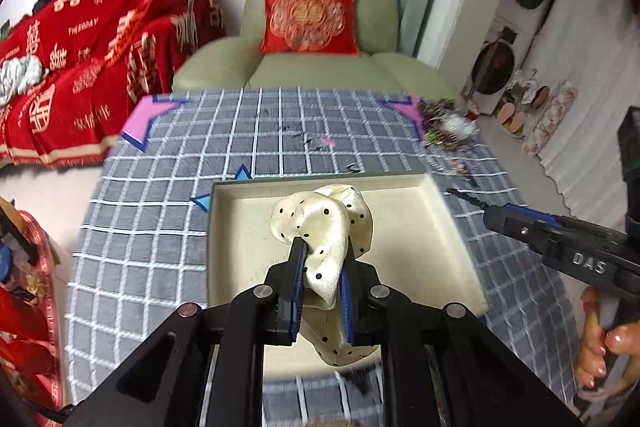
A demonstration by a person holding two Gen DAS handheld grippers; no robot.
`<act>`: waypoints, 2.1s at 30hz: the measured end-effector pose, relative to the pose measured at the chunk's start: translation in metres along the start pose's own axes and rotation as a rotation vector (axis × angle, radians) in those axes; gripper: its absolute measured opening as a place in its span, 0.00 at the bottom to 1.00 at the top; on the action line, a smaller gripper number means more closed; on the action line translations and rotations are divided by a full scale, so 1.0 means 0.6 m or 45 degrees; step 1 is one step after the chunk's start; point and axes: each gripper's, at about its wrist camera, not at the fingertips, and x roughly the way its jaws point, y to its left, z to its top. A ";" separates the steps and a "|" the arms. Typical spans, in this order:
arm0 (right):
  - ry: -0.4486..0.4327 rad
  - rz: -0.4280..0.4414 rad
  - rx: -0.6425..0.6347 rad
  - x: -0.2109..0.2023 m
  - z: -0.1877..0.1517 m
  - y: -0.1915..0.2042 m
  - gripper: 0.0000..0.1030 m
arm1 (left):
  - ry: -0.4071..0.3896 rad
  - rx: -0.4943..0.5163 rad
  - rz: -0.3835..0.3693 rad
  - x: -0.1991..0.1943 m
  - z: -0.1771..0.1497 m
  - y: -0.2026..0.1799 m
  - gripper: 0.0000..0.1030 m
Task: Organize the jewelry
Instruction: 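Carry scrunchie and black clip into the tray and open both tools, then move both tools back toward the remaining jewelry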
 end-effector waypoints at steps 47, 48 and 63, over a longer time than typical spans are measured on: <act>0.043 0.098 0.118 0.056 -0.048 -0.027 0.81 | -0.062 0.146 0.301 0.004 -0.054 -0.019 1.00; 0.037 0.104 0.116 0.045 -0.058 -0.027 0.82 | -0.059 0.147 0.297 -0.013 -0.068 -0.020 1.00; 0.032 0.158 0.114 -0.095 -0.218 -0.001 1.00 | -0.032 0.071 0.345 -0.149 -0.271 -0.001 1.00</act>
